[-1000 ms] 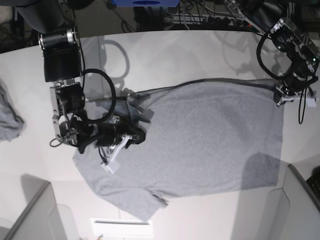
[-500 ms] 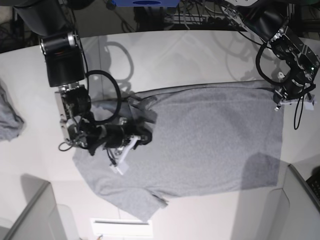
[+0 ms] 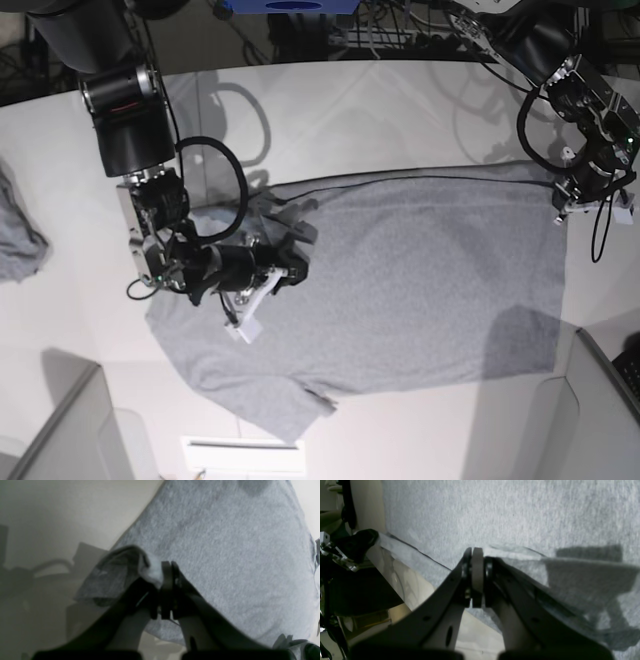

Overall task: Fold the T-shirt properly
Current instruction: 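Lower the shirt onto the table and open both grippers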

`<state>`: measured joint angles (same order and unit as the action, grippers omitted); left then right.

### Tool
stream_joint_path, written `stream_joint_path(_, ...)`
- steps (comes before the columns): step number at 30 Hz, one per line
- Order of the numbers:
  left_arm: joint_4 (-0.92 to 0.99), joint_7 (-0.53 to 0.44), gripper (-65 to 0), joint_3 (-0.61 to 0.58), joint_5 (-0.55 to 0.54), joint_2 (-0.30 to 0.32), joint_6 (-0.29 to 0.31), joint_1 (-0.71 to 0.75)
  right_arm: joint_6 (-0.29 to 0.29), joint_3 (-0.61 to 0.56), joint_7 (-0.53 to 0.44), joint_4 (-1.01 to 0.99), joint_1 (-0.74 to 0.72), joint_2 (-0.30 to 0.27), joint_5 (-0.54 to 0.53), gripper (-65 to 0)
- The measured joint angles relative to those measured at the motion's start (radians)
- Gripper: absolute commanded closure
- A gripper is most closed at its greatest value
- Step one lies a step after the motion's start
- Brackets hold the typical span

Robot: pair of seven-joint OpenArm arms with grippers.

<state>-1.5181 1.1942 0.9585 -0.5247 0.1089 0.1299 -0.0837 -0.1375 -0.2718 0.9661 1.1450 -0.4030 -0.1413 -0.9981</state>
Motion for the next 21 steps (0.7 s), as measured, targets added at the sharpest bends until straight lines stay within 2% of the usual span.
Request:
stream_joint_path(3, 0.0, -0.045, 0.0, 0.0, 0.0, 0.003, 0.0, 0.0, 0.0, 0.037, -0.003, 0.0, 0.002, -0.004, 0.0, 0.0)
stream_joint_path(13, -0.002, -0.05, 0.0, -0.082, -0.003, 0.008, 0.0, 0.001, 0.0, 0.048, 0.001, 0.001, 0.005, -0.003, 0.0, 0.0)
stream_joint_path(17, -0.001, -0.05, 0.0, -0.076, 0.0, 0.008, 0.0, 0.001, 0.003, 0.05, -0.002, 0.001, 0.023, -0.002, -0.003, -26.3)
stream_joint_path(18, -0.002, -0.05, 0.0, -0.076, -0.002, 0.008, 0.0, 0.001, 0.002, 0.071, 0.005, 0.001, 0.027, 0.003, -0.004, -29.3)
stream_joint_path(19, -0.001, -0.05, -3.6, -0.077, -0.003, 0.008, 0.0, 0.001, 0.002, 0.101, 0.001, 0.001, 0.035, 0.008, -0.011, -30.2)
stream_joint_path(21, 0.0, -0.049, -14.5, -0.077, -0.003, 0.008, -0.002, -0.005, 0.003, 0.169, -0.002, 0.004, 0.05, 0.008, -0.011, -29.6)
